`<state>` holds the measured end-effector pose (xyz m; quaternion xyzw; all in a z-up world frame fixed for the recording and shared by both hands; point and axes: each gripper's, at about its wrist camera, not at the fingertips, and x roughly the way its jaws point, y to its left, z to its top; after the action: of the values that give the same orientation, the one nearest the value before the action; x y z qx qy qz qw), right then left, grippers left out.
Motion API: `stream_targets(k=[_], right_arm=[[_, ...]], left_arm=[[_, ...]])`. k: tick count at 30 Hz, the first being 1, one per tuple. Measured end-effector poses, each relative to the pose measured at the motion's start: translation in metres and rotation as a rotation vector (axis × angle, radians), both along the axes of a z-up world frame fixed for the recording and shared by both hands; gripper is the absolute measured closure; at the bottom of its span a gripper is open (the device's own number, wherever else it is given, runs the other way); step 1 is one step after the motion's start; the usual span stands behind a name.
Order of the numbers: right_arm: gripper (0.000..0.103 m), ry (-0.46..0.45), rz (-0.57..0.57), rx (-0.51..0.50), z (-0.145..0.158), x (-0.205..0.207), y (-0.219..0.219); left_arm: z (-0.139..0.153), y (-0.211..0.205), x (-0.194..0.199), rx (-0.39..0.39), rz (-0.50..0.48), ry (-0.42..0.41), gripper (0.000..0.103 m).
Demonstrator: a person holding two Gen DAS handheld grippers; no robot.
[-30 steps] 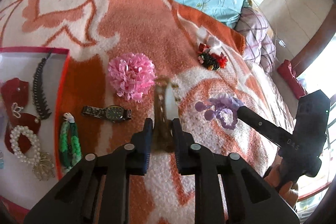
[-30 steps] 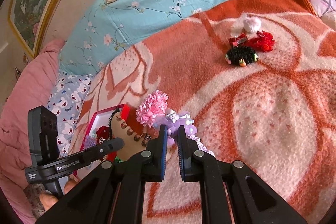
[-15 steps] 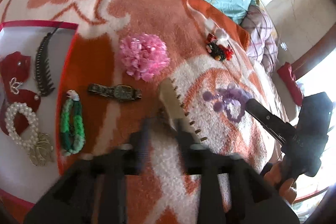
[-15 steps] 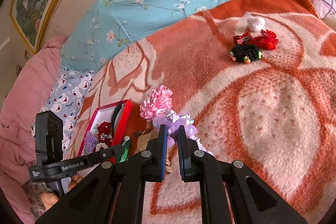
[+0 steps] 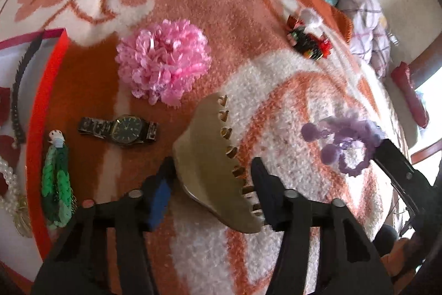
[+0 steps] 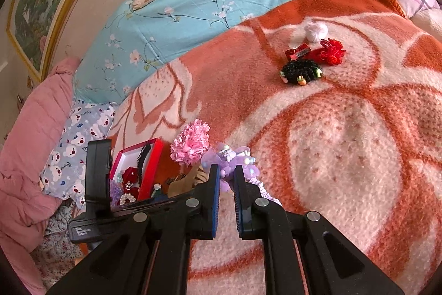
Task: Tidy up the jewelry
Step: 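Carry claw clip and lilac scrunchie into the box and open both tools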
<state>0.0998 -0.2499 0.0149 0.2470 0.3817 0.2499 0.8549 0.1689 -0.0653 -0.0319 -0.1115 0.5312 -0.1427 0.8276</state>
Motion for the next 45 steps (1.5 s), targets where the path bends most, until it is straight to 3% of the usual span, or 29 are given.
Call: stream_targets(k=[10, 21, 34, 45], right_arm=[[0.094, -0.01, 0.059, 0.011, 0.008, -0.006, 0.025], [0.094, -0.029, 0.169, 0.014, 0.022, -0.014, 0.083], [0.094, -0.053, 0.338, 0.006, 0.034, -0.023, 0.172], [0.094, -0.05, 0.444, 0.009, 0.031, -0.028, 0.235]], left_arm=[[0.025, 0.041, -0.031, 0.008, 0.021, -0.063, 0.051], [0.049, 0.118, -0.063, -0.012, 0.157, -0.109, 0.051], [0.046, 0.211, -0.091, 0.003, 0.328, -0.114, 0.051], [0.045, 0.261, -0.098, 0.025, 0.418, -0.12, 0.051]])
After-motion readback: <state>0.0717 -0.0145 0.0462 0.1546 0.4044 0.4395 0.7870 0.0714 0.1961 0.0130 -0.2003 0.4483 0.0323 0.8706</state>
